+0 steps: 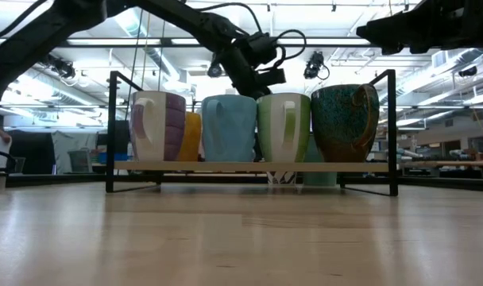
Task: Place coffee mugs
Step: Put the violet mug on the shelf
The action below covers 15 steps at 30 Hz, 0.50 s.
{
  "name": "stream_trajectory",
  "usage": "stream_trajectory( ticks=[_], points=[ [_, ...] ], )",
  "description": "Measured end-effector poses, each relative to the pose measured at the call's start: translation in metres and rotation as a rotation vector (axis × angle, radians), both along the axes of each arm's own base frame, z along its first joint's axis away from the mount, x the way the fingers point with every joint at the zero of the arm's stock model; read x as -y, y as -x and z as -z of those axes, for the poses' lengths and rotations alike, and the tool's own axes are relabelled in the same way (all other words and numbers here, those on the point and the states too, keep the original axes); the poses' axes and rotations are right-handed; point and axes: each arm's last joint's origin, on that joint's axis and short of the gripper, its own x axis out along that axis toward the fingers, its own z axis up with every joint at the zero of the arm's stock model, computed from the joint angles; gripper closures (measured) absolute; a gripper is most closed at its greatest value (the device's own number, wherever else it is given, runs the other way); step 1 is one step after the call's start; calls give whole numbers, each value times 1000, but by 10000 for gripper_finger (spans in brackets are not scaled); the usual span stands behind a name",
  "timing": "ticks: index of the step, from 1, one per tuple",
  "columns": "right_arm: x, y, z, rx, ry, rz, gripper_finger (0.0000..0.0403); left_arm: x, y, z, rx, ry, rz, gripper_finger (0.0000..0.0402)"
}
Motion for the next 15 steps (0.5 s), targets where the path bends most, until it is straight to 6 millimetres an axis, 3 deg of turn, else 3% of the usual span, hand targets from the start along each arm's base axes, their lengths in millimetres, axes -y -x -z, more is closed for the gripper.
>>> stream_trajectory(
  ticks=[7,15],
  points=[
    [0,0,0,1,-1,0,236,6,3,-9,1,14,-32,239],
    [1,0,-1,8,-2,28,236,26,21,-59,109,145,-129,239]
  ],
)
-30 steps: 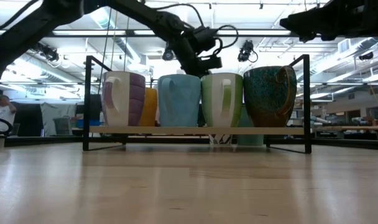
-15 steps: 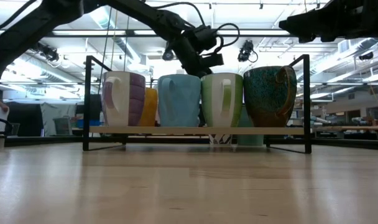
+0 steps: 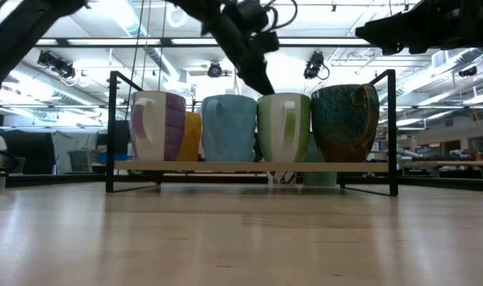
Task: Place coffee mugs
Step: Put the violet mug on the shelf
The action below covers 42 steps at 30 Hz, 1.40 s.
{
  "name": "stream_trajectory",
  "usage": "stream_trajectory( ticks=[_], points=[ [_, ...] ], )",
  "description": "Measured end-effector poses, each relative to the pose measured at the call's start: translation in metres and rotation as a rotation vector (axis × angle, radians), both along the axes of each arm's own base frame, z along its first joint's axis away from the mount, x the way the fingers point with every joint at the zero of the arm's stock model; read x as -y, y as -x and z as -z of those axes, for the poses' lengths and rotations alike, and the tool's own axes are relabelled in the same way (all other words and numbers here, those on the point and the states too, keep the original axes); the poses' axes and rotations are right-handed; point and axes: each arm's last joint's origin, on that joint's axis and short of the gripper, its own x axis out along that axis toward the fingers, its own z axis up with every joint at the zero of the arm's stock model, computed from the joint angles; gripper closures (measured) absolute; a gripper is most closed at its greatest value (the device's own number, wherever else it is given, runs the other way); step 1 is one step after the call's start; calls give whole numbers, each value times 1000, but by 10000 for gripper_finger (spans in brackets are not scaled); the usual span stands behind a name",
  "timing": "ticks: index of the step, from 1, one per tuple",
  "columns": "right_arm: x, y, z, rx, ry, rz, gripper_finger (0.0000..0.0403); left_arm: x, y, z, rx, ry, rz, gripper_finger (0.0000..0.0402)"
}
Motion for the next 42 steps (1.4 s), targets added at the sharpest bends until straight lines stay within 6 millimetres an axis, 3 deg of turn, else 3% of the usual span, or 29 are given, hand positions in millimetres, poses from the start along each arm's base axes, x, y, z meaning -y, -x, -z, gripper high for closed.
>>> stream_trajectory(
  ticks=[7,20,24,28,35,42],
  points=[
    [0,0,0,-1,12,-1,236,13,30,-20,-87,210,-230,239],
    [-1,0,-3,34,55,-35,237,7,49,-8,-239,393,-464,218],
    [-1,0,-4,38,56,-35,237,12,43,7,-314,409,-461,202],
    [-1,0,-4,39,55,-35,237,17,41,6,-311,406,-425,187],
    [-2,0,-5,49,53,-60,237,16,42,8,-335,352,-442,185],
    [-2,0,-5,48,45,-62,237,16,34,24,-399,318,-347,185]
  ],
)
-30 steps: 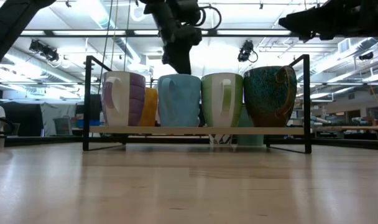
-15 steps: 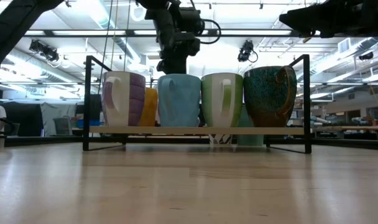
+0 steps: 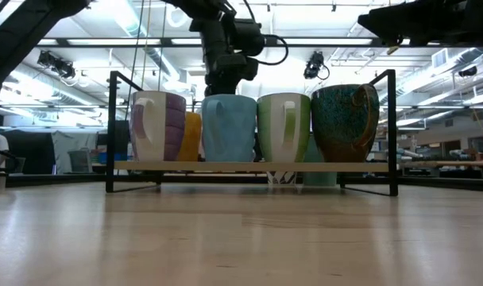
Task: Place coffee mugs
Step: Put the violet mug on the shelf
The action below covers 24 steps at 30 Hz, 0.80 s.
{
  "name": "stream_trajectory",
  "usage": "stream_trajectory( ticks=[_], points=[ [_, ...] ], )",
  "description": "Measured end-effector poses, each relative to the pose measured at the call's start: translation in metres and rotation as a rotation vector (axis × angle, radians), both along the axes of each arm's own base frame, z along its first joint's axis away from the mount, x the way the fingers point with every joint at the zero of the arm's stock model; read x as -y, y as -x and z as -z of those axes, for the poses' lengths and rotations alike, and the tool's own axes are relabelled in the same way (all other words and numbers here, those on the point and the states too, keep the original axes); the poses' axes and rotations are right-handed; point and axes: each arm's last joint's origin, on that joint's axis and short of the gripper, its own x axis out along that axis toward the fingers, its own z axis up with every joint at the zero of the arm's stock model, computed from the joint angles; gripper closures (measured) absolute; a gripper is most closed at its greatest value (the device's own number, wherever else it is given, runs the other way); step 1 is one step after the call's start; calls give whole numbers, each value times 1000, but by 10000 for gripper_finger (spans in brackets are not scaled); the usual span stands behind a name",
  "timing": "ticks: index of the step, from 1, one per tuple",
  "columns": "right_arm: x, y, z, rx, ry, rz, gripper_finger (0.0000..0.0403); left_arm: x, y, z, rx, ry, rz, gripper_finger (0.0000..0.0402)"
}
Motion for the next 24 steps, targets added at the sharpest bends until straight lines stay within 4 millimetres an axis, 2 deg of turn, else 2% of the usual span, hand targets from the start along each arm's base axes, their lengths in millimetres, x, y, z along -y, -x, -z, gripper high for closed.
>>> stream_trajectory(
  ticks=[7,17,24],
  points=[
    [0,0,0,-1,-1,0,237,-1,-2,5,-8,10,23,193],
    [0,0,0,-1,-8,-1,237,7,-5,5,-34,-45,132,258],
    [0,0,0,-1,-8,-1,237,9,-6,5,-39,-61,148,296]
  ],
)
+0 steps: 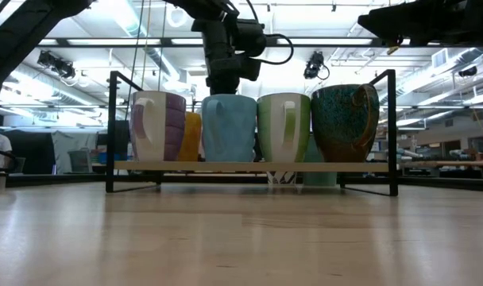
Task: Place coffee mugs
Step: Put the violet mug on the shelf
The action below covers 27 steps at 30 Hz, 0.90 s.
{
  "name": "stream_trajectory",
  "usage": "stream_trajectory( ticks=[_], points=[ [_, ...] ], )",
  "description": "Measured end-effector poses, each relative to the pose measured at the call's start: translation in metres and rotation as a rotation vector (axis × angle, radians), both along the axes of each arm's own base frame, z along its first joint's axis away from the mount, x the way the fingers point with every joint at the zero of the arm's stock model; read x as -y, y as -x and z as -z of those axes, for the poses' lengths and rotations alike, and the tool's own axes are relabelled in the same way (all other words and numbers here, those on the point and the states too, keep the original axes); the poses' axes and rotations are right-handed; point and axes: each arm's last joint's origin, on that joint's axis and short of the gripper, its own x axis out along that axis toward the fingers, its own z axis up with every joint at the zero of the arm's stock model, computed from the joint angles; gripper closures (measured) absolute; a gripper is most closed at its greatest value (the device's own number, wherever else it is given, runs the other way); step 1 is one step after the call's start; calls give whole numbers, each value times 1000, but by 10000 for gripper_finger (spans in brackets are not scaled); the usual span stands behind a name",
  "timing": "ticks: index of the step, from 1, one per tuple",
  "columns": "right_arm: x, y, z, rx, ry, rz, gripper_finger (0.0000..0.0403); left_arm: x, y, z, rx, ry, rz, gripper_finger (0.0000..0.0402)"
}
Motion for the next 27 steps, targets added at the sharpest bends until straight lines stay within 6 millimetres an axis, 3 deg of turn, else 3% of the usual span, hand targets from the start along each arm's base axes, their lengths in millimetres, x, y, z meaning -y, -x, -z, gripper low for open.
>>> stream_trajectory(
  ticks=[11,27],
  points=[
    [0,0,0,0,0,0,236,2,-1,0,-5,-15,35,356],
    [0,0,0,0,0,0,236,1,-1,0,-14,-56,36,342]
  ],
)
